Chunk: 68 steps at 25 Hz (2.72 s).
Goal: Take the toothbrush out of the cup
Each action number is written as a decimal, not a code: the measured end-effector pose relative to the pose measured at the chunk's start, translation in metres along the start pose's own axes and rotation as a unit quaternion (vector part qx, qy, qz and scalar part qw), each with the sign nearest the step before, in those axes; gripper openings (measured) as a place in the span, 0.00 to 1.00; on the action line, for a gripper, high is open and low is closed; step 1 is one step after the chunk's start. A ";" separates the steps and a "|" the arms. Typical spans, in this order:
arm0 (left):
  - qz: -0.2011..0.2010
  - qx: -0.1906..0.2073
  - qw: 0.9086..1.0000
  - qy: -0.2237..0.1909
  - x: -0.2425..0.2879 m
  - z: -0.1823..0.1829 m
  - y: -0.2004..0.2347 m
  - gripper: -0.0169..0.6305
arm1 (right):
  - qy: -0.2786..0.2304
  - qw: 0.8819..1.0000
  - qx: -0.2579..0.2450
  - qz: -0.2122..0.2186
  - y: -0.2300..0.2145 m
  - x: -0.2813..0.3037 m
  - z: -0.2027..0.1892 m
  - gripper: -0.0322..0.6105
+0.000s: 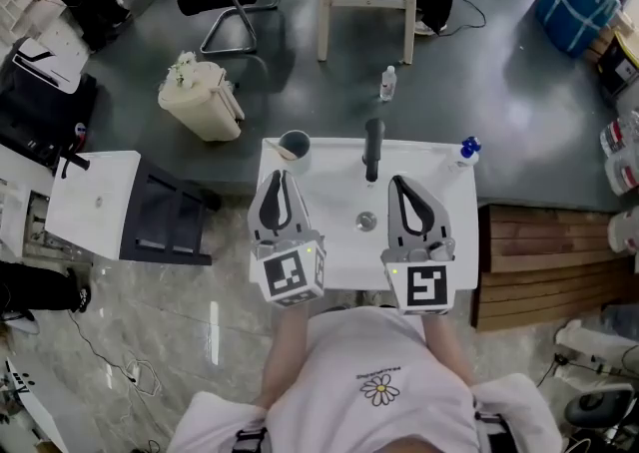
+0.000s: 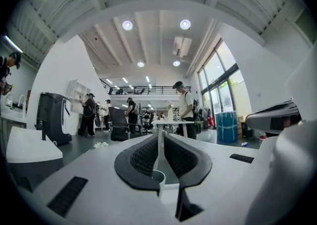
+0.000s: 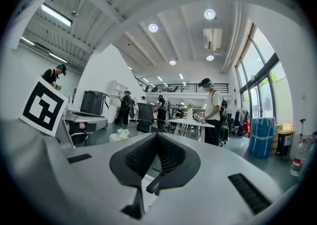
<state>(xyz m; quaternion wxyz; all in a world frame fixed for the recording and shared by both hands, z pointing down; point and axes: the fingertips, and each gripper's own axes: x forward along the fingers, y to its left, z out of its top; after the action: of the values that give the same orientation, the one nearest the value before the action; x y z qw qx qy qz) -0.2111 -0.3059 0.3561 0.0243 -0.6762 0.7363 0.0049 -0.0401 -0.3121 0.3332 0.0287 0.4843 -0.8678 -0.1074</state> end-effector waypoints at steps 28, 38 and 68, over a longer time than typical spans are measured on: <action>0.089 -0.086 0.980 0.154 0.106 -0.133 0.036 0.39 | 0.042 0.999 0.007 -0.024 -0.022 -0.005 -0.026 0.07; 0.095 -0.078 0.979 0.164 0.106 -0.139 0.040 0.19 | 0.039 0.999 0.000 -0.016 -0.018 -0.001 -0.026 0.07; 0.073 0.000 0.994 0.087 0.087 -0.064 0.025 0.09 | 0.015 1.000 0.009 -0.017 -0.018 -0.011 -0.008 0.07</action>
<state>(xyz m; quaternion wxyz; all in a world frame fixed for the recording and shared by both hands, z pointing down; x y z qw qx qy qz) -0.2447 -0.3929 0.4154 -0.0403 -0.6186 0.7830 -0.0519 -0.0182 -0.3131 0.3373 0.0355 0.5006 -0.8599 -0.0932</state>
